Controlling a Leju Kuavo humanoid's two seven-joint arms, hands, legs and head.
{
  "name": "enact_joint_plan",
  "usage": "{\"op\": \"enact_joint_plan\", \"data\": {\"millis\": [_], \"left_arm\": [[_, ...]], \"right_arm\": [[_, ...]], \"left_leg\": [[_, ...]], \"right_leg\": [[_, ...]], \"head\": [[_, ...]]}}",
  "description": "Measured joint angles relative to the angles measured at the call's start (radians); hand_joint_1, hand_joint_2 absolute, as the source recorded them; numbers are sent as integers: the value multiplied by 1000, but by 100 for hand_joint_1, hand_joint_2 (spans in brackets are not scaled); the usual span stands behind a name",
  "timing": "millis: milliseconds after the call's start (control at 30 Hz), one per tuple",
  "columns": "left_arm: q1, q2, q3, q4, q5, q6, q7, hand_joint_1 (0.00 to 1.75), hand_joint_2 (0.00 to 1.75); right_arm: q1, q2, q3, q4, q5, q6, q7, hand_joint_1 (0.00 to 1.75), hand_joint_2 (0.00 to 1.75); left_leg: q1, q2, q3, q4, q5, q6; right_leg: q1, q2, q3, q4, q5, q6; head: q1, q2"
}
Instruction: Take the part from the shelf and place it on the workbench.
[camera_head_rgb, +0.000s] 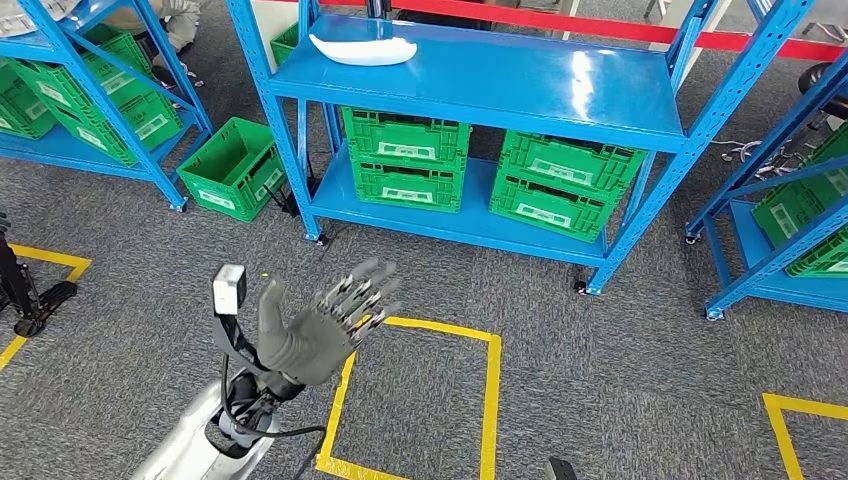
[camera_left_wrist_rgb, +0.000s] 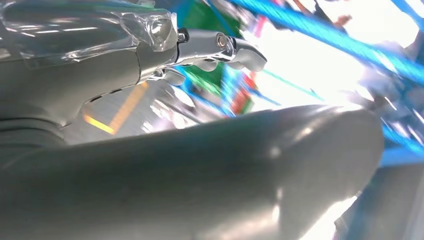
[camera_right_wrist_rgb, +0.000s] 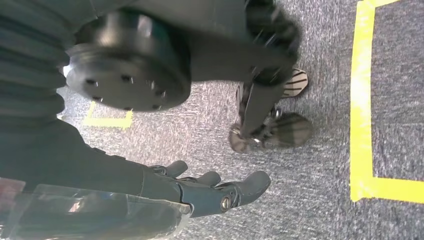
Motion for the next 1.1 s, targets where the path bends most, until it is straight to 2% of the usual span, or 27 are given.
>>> {"op": "enact_joint_plan", "data": {"millis": [33, 100, 167, 200, 233, 300, 333, 367, 433, 500, 533, 567, 633, 667, 700, 733, 767, 800, 833, 867, 1000, 1033, 1100], "left_arm": [[0, 0, -2, -3, 1, 0, -1, 0, 0], [4, 10, -39, -61, 18, -2, -29, 0, 0], [9, 25, -96, -126, 49, -27, -72, 0, 0], [9, 27, -109, -132, 59, -41, -84, 0, 0], [9, 28, -121, -136, 68, -53, -96, 0, 0], [8, 28, -127, -146, 71, -57, -109, 0, 0], [8, 28, -129, -153, 71, -58, -116, 0, 0], [8, 28, -130, -159, 70, -58, -123, 0, 0], [10, 30, -130, -167, 68, -59, -133, 0, 0], [12, 32, -130, -173, 68, -60, -139, 0, 0], [13, 32, -131, -175, 68, -61, -141, 0, 0], [15, 32, -131, -176, 68, -61, -141, 0, 0], [21, 33, -132, -176, 68, -62, -141, 0, 0], [24, 34, -133, -176, 68, -62, -140, 0, 0], [26, 34, -133, -176, 68, -62, -140, 0, 0], [28, 34, -134, -176, 68, -61, -140, 0, 0], [28, 35, -134, -176, 69, -60, -140, 0, 0], [28, 35, -135, -176, 69, -58, -140, 0, 0], [28, 35, -135, -176, 70, -55, -140, 0, 0], [28, 36, -136, -177, 70, -54, -140, 0, 0], [27, 39, -138, -182, 70, -49, -142, 0, 0], [27, 40, -138, -183, 70, -49, -142, 0, 0], [27, 41, -138, -184, 70, -48, -142, 0, 0]], "right_arm": [[0, 0, 0, 0, 1, 1, 0, 0, 0], [13, 3, 11, 0, 3, 2, -3, 0, 0], [34, 2, 21, 4, 0, -8, -21, 0, 0], [39, -1, 22, 5, -1, -15, -29, 0, 0], [42, -5, 22, 7, 2, -20, -35, 0, 0], [40, -10, 26, 7, 14, -21, -36, 0, 0], [39, -12, 29, 7, 19, -21, -36, 0, 0], [38, -15, 33, 7, 24, -20, -36, 0, 0], [37, -19, 40, 8, 29, -18, -36, 0, 0], [39, -22, 44, 8, 31, -16, -35, 0, 0], [39, -24, 45, 8, 31, -15, -35, 0, 0], [40, -27, 46, 8, 31, -14, -35, 0, 0], [44, -30, 46, 8, 30, -15, -35, 0, 0], [46, -32, 46, 8, 29, -17, -35, 0, 0], [48, -33, 46, 8, 28, -18, -35, 0, 0], [48, -35, 46, 8, 28, -19, -36, 0, 0], [48, -36, 47, 8, 30, -19, -36, 0, 0], [47, -37, 48, 8, 33, -19, -36, 0, 0], [45, -38, 50, 8, 36, -19, -37, 0, 0], [44, -38, 53, 8, 39, -19, -37, 0, 0], [42, -36, 61, 8, 42, -18, -37, 0, 0], [41, -36, 63, 8, 42, -18, -37, 0, 0], [41, -37, 64, 8, 42, -18, -37, 0, 0]], "left_leg": [[0, 0, 0, 0, 0, -1], [-1, 1, -4, 6, -5, -9], [3, 3, -76, 152, -72, -28], [6, 3, -103, 208, -91, -32], [7, 4, -116, 238, -97, -32], [2, 4, -51, 108, -35, -12], [-2, 5, -24, 54, -20, -4], [-6, 6, -10, 24, -16, 2], [-11, 6, -7, 9, -16, 6], [-7, 8, 5, -10, -5, 12], [-4, 9, 11, -20, 2, 15], [-1, 10, 15, -26, 6, 17], [-2, 10, 13, -27, 7, 19], [-2, 9, 12, -27, 7, 18], [-2, 9, 12, -26, 7, 17], [-1, 8, 13, -25, 5, 15], [0, 7, 13, -21, 3, 12], [-1, 6, 12, -16, -1, 6], [-3, 5, 10, -9, -6, 0], [-5, 5, 8, -3, -9, -5], [-2, 4, -3, 14, -22, -18], [0, 4, -15, 39, -38, -23], [4, 5, -72, 154, -94, -33]], "right_leg": [[0, -1, 2, -5, 0, -1], [2, 1, 8, -18, 3, -19], [4, 3, 10, -23, 6, -46], [4, 4, 11, -24, 6, -51], [6, 5, 12, -24, 6, -54], [10, 8, 15, -24, 6, -53], [11, 8, 14, -24, 6, -52], [12, 8, 12, -24, 7, -51], [12, 6, 11, -28, 10, -42], [13, 3, 3, -15, 1, -37], [14, 2, -11, 15, -15, -38], [13, 1, -36, 68, -40, -42], [12, 1, -100, 203, -95, -45], [11, 1, -122, 248, -109, -41], [9, 1, -125, 256, -108, -33], [7, 1, -107, 220, -89, -22], [4, 0, -71, 149, -60, -10], [1, -1, -34, 75, -34, -4], [0, -1, -4, 16, -14, -4], [0, 0, 12, -17, -4, -10], [1, 2, 17, -25, -1, -36], [-1, 2, 19, -26, -2, -42], [-2, 2, 21, -27, -4, -48]], "head": [[0, 0], [-1, 0], [-2, 0], [-2, 0], [-2, 0], [-2, 0], [-2, 0], [-1, 0], [-2, 0], [-1, 0], [0, 0], [0, 0], [0, 0], [0, 0], [0, 0], [0, 0], [0, 0], [0, 0], [0, 0], [0, 0], [-1, 0], [-1, 0], [-2, 0]]}}
